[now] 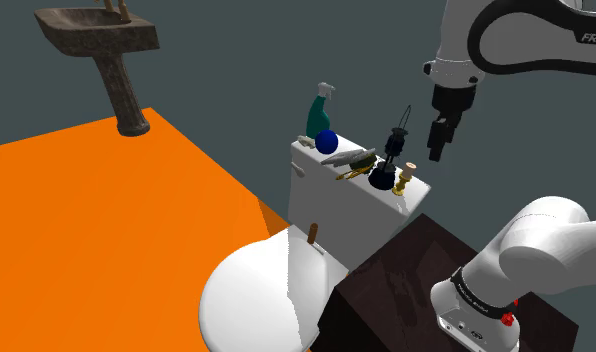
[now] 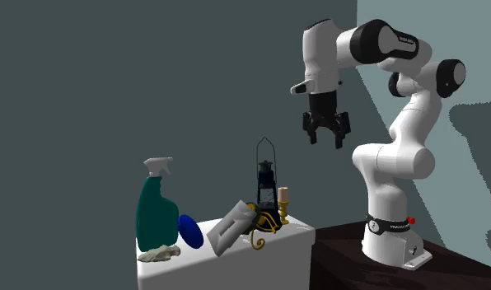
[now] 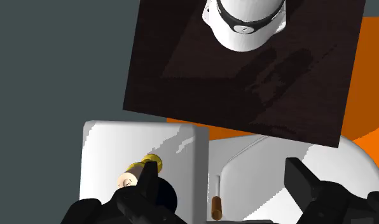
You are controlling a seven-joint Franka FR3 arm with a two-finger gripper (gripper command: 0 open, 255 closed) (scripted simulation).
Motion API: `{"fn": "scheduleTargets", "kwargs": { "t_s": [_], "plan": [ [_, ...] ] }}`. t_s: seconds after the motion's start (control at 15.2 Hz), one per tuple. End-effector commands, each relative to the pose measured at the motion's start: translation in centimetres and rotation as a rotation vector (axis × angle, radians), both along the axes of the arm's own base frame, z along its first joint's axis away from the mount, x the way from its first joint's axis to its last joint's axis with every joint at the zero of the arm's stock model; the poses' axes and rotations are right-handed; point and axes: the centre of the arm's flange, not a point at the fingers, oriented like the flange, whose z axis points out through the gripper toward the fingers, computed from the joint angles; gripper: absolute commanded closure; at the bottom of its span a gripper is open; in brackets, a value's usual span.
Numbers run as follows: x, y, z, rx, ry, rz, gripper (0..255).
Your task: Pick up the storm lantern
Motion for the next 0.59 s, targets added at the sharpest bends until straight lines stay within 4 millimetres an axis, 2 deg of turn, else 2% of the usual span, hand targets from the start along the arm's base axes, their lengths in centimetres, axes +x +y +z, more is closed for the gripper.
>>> {"fn": "scheduleTargets", "kwargs": {
  "t_s": [0.0, 0.53],
  "plan": [
    [0.0, 0.0, 0.0, 0.000, 0.000, 0.000, 0],
    [3.7, -8.2, -1.1, 0.116, -0.281, 0.068, 0]
  ]
}}
